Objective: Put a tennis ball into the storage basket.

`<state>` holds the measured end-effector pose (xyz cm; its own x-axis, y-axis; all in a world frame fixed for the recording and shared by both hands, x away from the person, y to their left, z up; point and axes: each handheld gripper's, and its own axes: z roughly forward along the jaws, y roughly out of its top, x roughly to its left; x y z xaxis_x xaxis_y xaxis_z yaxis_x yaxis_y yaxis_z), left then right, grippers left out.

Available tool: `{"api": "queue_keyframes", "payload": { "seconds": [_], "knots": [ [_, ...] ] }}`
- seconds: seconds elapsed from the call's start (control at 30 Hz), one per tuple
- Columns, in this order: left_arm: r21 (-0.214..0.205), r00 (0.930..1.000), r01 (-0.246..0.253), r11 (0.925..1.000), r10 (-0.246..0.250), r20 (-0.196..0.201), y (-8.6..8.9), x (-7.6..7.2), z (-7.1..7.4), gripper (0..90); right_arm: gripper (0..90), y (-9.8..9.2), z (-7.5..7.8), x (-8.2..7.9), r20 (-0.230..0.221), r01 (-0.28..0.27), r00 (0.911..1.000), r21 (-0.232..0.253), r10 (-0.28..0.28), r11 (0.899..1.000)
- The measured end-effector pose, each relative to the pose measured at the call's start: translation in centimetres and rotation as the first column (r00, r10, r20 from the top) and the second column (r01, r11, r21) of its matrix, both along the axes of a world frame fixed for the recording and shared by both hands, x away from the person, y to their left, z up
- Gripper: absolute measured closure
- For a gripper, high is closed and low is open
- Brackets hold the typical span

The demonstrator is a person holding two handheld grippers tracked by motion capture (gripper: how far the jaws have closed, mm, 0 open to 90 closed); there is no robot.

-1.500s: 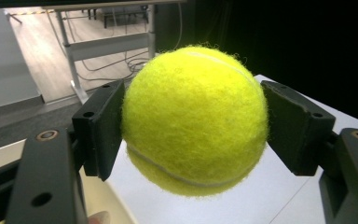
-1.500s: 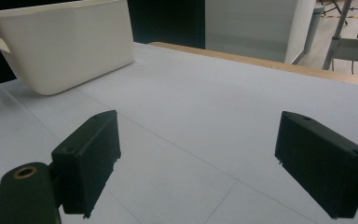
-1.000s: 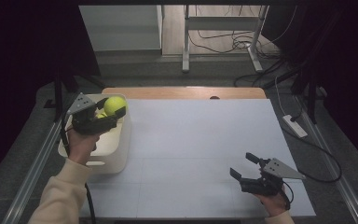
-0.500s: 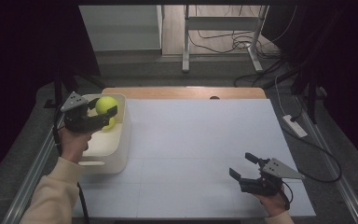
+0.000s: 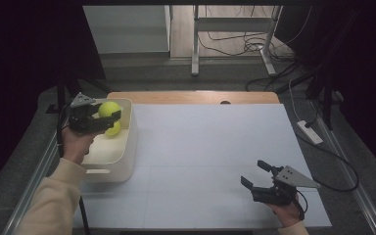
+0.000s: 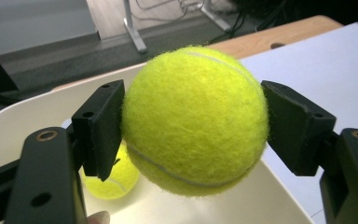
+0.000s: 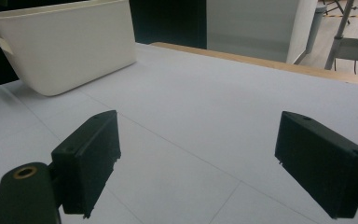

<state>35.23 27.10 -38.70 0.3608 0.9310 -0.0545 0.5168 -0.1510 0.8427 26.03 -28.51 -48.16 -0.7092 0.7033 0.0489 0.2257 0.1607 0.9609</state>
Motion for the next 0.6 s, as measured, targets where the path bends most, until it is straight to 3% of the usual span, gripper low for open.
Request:
{"api": "queue_keyframes", "payload": {
  "seconds": [0.43, 0.6],
  "knots": [
    [0.057, 0.9943, 0.009, 0.9983, -0.003, -0.107, -0.2, 2.0, -0.8, 26.5, 13.8, -0.1, 0.0, 0.0, 0.002, -0.001, 1.0000, 0.000, 0.001, 1.000],
    [0.057, 0.9937, 0.007, 0.9984, -0.001, -0.112, -0.1, 2.2, -1.0, 26.3, 13.8, -0.2, 0.0, 0.0, 0.000, 0.003, 1.0000, 0.003, -0.003, 1.000]
  ]
}}
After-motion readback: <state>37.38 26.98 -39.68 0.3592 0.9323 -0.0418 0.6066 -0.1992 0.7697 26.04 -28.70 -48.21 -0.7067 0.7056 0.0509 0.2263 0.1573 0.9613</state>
